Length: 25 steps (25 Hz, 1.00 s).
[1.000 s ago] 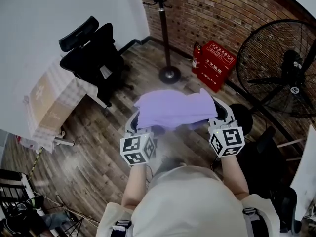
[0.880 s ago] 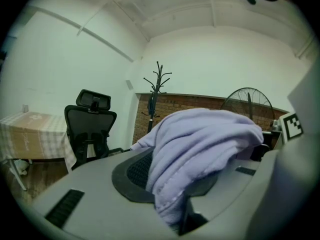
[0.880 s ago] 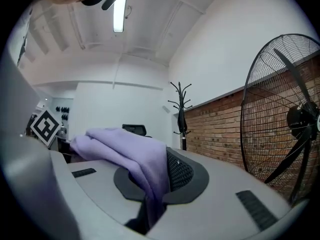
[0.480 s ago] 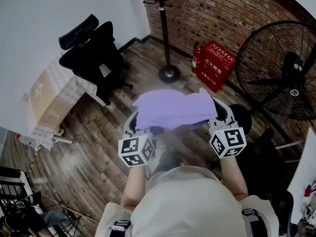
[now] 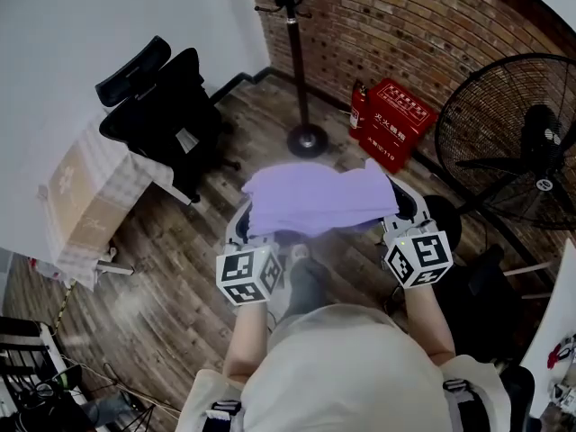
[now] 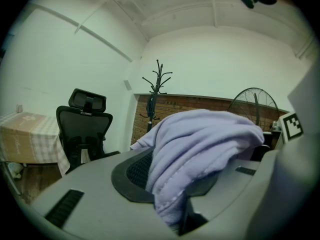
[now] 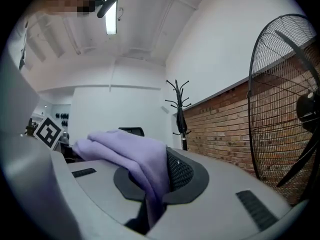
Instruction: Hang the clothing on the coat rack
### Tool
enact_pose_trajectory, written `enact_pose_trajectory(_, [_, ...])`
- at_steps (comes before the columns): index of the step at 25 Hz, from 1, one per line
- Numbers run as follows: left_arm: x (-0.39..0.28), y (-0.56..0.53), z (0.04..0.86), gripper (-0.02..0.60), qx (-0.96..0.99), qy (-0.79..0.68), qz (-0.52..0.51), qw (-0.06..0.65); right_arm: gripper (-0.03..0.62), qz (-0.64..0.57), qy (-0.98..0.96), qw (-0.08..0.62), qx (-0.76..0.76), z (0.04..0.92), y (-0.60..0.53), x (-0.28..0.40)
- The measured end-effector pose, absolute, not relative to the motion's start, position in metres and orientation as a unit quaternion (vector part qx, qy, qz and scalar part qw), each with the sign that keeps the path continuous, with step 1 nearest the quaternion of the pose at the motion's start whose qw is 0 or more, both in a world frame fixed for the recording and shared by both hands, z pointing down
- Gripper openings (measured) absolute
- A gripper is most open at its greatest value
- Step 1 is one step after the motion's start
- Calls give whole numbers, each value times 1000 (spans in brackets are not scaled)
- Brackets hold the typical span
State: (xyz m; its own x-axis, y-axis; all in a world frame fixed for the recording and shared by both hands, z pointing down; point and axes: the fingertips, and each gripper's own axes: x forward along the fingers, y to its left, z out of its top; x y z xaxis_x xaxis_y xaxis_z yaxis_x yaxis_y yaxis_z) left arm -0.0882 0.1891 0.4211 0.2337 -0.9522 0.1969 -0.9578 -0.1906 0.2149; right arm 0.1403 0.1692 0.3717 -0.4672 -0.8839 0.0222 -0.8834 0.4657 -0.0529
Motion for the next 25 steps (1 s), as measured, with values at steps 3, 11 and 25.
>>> enact_pose_trajectory(3, [-93,158,420,92,776,-615,10,144,18,-29,854,3,-519,371,141,135])
enact_pose_trajectory(11, [-116,65,409,91,784,-605,15,134,18,-31,848,7,-529,360,53,112])
enact_pose_trajectory(25, [-173,-96,400,91,796,-593,18,119,18,-27,839,14,-542,353,-100,57])
